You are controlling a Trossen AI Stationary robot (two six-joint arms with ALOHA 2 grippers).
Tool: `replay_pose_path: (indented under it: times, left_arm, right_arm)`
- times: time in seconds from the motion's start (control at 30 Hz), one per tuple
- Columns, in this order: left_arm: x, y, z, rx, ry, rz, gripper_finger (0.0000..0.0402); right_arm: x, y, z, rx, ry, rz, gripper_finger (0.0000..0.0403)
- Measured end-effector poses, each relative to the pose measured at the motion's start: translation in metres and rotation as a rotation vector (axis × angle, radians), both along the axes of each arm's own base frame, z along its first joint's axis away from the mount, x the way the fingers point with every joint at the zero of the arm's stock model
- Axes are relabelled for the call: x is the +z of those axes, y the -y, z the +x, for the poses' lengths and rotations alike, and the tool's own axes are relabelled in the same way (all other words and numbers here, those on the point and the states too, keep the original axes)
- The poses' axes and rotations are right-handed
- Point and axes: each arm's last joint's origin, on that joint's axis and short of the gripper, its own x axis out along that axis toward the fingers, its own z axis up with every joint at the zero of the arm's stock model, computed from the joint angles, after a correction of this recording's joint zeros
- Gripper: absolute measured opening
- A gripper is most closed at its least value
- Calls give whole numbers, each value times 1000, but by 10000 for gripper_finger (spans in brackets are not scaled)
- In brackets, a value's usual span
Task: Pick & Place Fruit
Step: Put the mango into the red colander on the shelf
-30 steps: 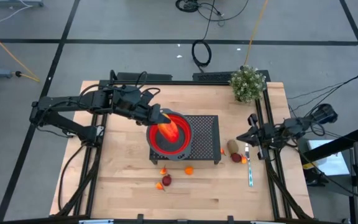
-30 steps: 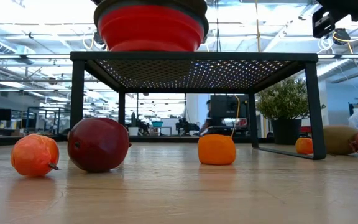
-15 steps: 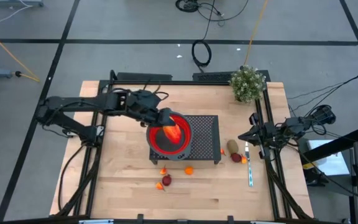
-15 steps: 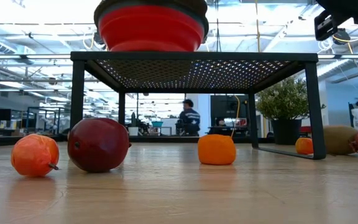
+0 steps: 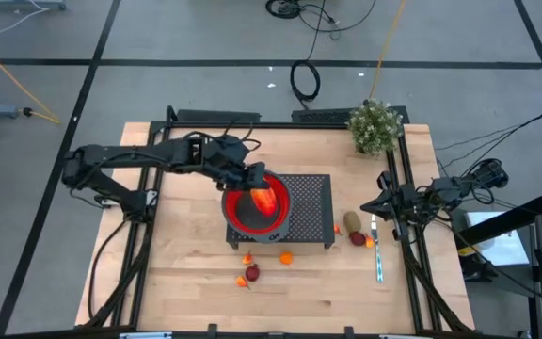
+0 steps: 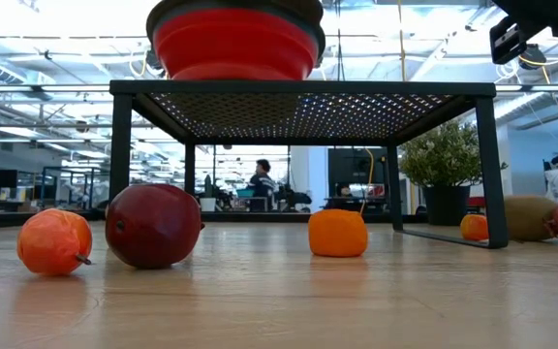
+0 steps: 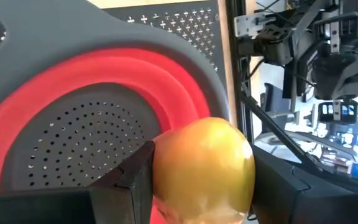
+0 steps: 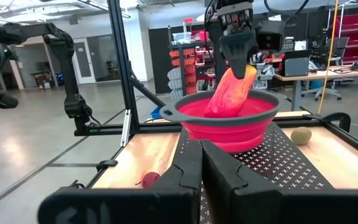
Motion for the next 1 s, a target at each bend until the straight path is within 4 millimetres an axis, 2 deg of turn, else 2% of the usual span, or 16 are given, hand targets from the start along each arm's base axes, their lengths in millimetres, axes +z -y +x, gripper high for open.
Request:
replay_pose_path:
  times: [0.77,1.0]
  left_arm:
    - [-21,-1,15,-2,-78,9,193]
    - [-19,-1,16,-7,-54,10,204]
  right_arm:
    - [0,0,0,0,0,1,0]
    - [0,0,0,0,1,1,0]
